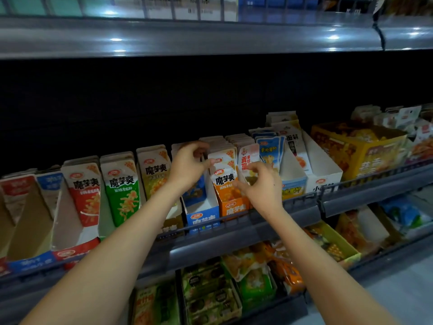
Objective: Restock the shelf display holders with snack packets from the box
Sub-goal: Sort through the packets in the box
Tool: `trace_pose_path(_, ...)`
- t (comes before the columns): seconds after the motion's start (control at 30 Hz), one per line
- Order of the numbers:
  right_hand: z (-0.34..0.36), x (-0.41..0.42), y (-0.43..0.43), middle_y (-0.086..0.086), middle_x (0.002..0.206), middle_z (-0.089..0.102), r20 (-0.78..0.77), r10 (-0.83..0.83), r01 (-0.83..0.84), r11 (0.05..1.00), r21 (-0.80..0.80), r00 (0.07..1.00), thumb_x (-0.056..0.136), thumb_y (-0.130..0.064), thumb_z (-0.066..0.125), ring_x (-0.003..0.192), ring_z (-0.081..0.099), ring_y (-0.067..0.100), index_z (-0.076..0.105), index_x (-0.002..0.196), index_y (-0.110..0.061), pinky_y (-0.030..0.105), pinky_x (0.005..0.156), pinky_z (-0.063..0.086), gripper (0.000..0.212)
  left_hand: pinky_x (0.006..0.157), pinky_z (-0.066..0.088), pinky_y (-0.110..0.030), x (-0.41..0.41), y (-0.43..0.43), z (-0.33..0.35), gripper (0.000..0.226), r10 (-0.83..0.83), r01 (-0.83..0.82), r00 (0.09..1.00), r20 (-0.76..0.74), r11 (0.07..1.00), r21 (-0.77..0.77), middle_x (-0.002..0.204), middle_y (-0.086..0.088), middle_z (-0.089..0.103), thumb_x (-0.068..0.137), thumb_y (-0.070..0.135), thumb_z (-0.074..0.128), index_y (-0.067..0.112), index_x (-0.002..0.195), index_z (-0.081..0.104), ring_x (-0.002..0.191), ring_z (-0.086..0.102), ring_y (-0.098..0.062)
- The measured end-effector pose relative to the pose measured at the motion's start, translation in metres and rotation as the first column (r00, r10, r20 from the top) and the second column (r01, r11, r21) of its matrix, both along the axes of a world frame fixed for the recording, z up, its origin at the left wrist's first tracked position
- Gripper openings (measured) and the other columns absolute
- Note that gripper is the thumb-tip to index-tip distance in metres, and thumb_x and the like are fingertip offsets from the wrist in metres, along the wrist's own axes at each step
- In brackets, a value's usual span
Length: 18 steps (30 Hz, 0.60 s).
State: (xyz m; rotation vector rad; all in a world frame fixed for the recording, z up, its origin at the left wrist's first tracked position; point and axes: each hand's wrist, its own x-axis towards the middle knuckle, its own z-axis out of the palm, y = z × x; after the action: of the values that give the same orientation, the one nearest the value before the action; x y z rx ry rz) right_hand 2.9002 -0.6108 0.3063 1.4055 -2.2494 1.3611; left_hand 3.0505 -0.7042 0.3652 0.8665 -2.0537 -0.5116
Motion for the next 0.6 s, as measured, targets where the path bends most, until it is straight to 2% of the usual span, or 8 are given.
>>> trace_pose_path(0.1, -0.002, 0.018, 0.038, -0.002, 0.110, 0.060, 0.081, 0.064, -0.058, 0.996, -0.074, 0.995, 0.073, -0.041, 0.077, 0.105, 0.054, 0.018, 0.060, 0.109, -0.017, 0.038, 0.092, 0.045, 0.047, 0.085, 0.044, -0.024, 0.022, 0.026, -0.002, 0.024, 0.040, -0.039, 0.998, -0.051, 0.999, 0.021, 0.105, 0.004, 0.060, 0.084, 0.019, 0.070, 0.016, 0.107, 0.064, 0.098, 0.055, -0.011)
trace_pose_path(0.2, -0.015, 0.042, 0.079, -0.009, 0.101, 0.059, 0.244, 0.165, -0.138, 0.983, -0.125, 0.956, 0.077, -0.033, 0.076, 0.096, 0.056, 0.011, 0.058, 0.102, -0.023, 0.027, 0.083, 0.046, 0.032, 0.081, 0.048, -0.022, 0.050, 0.066, -0.014, 0.010, 0.011, -0.006, 0.996, -0.084, 0.998, 0.063, 0.093, 0.005, 0.064, 0.085, 0.017, 0.068, 0.016, 0.095, 0.066, 0.087, 0.059, -0.008)
trace_pose_path(0.27, -0.031, 0.063, 0.105, -0.009, 0.093, 0.059, 0.420, 0.203, -0.182, 0.979, -0.090, 0.884, 0.079, -0.029, 0.075, 0.086, 0.057, 0.008, 0.057, 0.094, -0.027, 0.024, 0.077, 0.047, 0.024, 0.076, 0.048, -0.020, 0.075, 0.098, -0.031, 0.005, -0.018, 0.030, 0.995, -0.096, 0.993, 0.117, 0.085, 0.007, 0.066, 0.085, 0.015, 0.069, 0.018, 0.088, 0.067, 0.081, 0.062, -0.009)
trace_pose_path(0.33, -0.055, 0.081, 0.129, -0.008, 0.080, 0.060, 0.552, 0.206, -0.219, 0.975, -0.042, 0.808, 0.078, -0.025, 0.076, 0.073, 0.057, 0.007, 0.058, 0.083, -0.028, 0.022, 0.069, 0.048, 0.019, 0.073, 0.047, -0.020, 0.100, 0.131, -0.056, 0.011, -0.045, 0.063, 0.995, -0.094, 0.979, 0.195, 0.080, 0.011, 0.066, 0.084, 0.013, 0.069, 0.023, 0.081, 0.066, 0.077, 0.062, -0.008)
trace_pose_path(0.4, -0.080, 0.099, 0.154, -0.007, 0.074, 0.062, 0.616, 0.217, -0.317, 0.947, 0.056, 0.757, 0.079, -0.021, 0.076, 0.066, 0.058, 0.002, 0.061, 0.079, -0.024, 0.017, 0.064, 0.048, 0.016, 0.072, 0.046, -0.016, 0.127, 0.163, -0.088, 0.014, -0.055, 0.068, 0.997, -0.053, 0.954, 0.292, 0.081, 0.009, 0.066, 0.085, 0.014, 0.069, 0.027, 0.080, 0.065, 0.078, 0.062, -0.008)
trace_pose_path(0.47, -0.110, 0.114, 0.180, -0.001, 0.076, 0.064, 0.651, 0.221, -0.434, 0.882, 0.184, 0.726, 0.081, -0.015, 0.074, 0.066, 0.060, -0.001, 0.063, 0.080, -0.018, 0.015, 0.067, 0.048, 0.012, 0.072, 0.046, -0.015, 0.153, 0.192, -0.127, 0.012, -0.052, 0.033, 0.998, 0.045, 0.936, 0.351, 0.083, 0.008, 0.066, 0.085, 0.016, 0.068, 0.027, 0.081, 0.065, 0.079, 0.061, -0.007)
trace_pose_path(0.53, -0.144, 0.127, 0.207, 0.002, 0.081, 0.066, 0.653, 0.166, -0.504, 0.779, 0.373, 0.739, 0.081, -0.017, 0.074, 0.074, 0.062, 0.007, 0.065, 0.084, -0.017, 0.020, 0.071, 0.048, 0.009, 0.073, 0.043, -0.010, 0.178, 0.218, -0.168, 0.010, -0.061, -0.004, 0.986, 0.156, 0.923, 0.386, 0.085, 0.011, 0.065, 0.086, 0.017, 0.067, 0.027, 0.084, 0.064, 0.082, 0.060, -0.004)
trace_pose_path(0.6, -0.179, 0.136, 0.233, -0.003, 0.083, 0.066, 0.639, 0.126, -0.546, 0.658, 0.518, 0.758, 0.083, -0.018, 0.072, 0.077, 0.061, 0.007, 0.067, 0.091, -0.016, 0.015, 0.071, 0.046, 0.010, 0.070, 0.039, -0.004, 0.201, 0.239, -0.207, 0.011, -0.091, -0.026, 0.970, 0.224, 0.881, 0.472, 0.084, 0.016, 0.062, 0.089, 0.019, 0.064, 0.029, 0.084, 0.062, 0.081, 0.058, 0.000)
